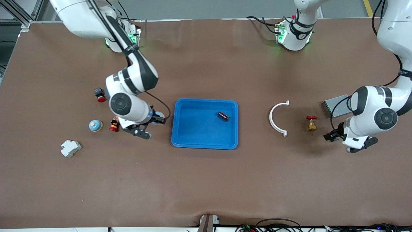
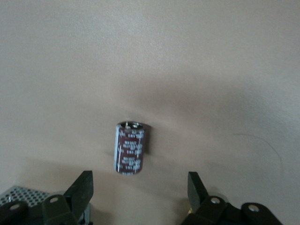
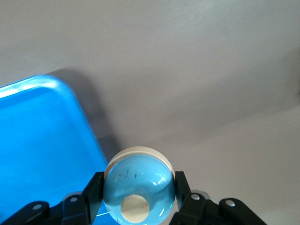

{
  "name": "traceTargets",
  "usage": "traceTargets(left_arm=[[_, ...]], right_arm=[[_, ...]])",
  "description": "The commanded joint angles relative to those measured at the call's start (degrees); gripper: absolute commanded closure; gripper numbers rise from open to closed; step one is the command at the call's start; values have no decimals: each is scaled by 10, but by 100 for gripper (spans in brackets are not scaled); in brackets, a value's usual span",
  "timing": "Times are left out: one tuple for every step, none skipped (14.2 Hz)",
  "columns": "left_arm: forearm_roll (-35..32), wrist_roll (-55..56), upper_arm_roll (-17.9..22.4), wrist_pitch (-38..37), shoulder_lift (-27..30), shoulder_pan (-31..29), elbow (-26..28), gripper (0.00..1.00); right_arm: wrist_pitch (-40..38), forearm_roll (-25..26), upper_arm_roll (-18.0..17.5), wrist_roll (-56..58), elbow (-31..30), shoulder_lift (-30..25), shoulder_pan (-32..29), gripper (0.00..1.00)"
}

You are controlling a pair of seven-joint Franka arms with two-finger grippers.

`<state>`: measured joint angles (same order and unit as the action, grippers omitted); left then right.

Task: Place electrolytic capacitor and blue bell in tray
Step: 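Carry the blue bell with the right gripper into the tray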

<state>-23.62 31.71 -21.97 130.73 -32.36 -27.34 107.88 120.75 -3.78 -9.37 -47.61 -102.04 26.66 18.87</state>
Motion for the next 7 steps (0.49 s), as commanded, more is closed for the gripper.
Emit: traceTargets(left_arm=[[-31, -5, -4, 26, -9, -15, 3, 12], [-32, -5, -4, 29, -10, -15, 3, 15], [-32, -5, -4, 30, -11, -16, 3, 17], [-32, -5, -3, 32, -16, -17, 3, 20], [-32, -5, -4, 32, -19, -16, 2, 23], [-33, -5, -4, 36, -20, -17, 3, 32], [-38, -5, -4, 36, -23, -17, 3, 39]], right_arm=[[-4, -6, 3, -61, 37, 16, 32, 84], [-3, -6, 3, -79, 47, 25, 41, 84], [4, -6, 3, -92, 53, 32, 49, 84], [13, -6, 3, -103, 54, 38, 56, 84], [23, -6, 3, -110, 54, 44, 62, 84], [29, -6, 3, -110, 54, 50, 63, 84], [33, -6, 3, -110, 54, 56, 66, 84]])
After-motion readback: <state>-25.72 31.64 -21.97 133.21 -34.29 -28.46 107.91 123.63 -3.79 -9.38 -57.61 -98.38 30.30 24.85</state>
